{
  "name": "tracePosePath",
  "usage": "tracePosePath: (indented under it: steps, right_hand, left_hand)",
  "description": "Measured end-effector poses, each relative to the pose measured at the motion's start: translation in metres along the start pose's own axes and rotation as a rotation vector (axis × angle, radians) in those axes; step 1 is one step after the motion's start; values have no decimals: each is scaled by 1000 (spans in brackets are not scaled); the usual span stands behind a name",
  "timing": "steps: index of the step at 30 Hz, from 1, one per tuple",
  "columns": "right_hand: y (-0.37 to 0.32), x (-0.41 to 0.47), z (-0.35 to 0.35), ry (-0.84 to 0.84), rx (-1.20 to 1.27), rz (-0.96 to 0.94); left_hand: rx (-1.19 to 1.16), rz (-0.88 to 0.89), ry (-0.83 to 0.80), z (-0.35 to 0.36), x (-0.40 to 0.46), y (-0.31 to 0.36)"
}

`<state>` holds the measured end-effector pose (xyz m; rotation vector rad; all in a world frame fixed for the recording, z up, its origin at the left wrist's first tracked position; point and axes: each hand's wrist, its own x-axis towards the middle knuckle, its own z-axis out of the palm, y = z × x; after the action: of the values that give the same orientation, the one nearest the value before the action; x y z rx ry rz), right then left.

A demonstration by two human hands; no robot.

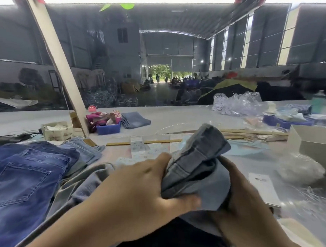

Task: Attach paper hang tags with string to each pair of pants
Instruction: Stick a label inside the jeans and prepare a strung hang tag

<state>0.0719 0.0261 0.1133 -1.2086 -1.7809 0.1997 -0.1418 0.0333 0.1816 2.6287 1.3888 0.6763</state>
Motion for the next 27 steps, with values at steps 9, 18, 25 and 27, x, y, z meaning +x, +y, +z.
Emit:
tracePosePath:
  steps: [9, 18, 25, 27]
  right_hand:
    - [-21, 42, -39, 311, -218, -307]
    - [24, -13, -11, -171, -378, -101]
    - [6, 17, -48, -121, 581, 437]
    - [3, 25, -49, -114, 729, 557]
  left_hand:
    - [-107, 8, 252, 20, -5, -7]
    - [-863, -81, -16, 11, 10, -2]
    - [-301, 140, 356, 59, 19, 25]
    - [-229, 222, 447, 78, 12, 26]
